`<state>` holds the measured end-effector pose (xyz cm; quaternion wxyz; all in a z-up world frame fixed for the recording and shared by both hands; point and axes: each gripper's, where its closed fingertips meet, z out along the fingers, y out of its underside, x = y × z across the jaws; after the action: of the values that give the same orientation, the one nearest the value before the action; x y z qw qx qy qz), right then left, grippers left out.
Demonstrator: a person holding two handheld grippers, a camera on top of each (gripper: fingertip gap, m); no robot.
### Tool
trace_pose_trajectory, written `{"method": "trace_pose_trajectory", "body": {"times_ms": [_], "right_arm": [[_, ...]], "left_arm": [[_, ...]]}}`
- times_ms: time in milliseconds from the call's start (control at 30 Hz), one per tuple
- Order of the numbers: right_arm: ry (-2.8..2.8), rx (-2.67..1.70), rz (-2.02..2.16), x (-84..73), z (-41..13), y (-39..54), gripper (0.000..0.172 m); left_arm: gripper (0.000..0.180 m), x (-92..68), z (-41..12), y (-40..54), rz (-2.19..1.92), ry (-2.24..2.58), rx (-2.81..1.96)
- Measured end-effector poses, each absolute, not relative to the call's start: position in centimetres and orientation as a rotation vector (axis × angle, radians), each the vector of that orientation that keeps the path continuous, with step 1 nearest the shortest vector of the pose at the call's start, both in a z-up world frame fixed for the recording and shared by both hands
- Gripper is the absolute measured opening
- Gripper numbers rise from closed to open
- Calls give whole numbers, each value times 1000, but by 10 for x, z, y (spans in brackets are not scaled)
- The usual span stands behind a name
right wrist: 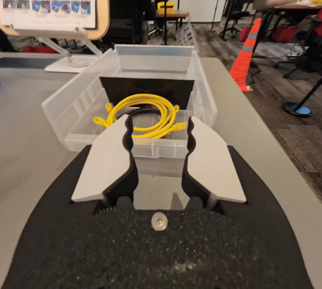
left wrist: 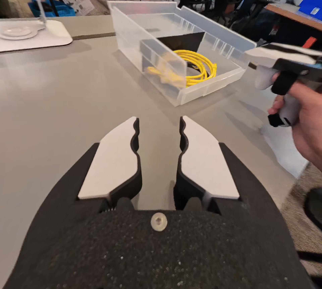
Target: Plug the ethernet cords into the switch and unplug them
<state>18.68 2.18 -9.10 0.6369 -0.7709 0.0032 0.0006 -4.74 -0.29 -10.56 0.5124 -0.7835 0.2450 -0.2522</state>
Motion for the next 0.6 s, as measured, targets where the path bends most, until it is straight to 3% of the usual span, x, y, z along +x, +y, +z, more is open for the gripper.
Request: {"method": "trace_pose_trajectory", "body": {"times_ms": [300, 467, 500, 567, 600], "right_arm": [[161, -1791, -12, 239, -102, 32, 59], [216, -1857, 124, 247, -123, 63, 52], [214, -1875, 130, 245, -127, 67, 46], [188, -1895, 120, 239, -126, 69, 7], [182, -1922, 81, 238, -126, 67, 3]], "left_arm": [[46, 67, -132, 50, -568, 372, -1961], [19, 59, -138, 80, -491, 277, -2006], [17, 58, -138, 83, -468, 302, -2006], [13, 53, -139, 87, -386, 339, -2010], [11, 48, -138, 88, -332, 349, -2013]]}}
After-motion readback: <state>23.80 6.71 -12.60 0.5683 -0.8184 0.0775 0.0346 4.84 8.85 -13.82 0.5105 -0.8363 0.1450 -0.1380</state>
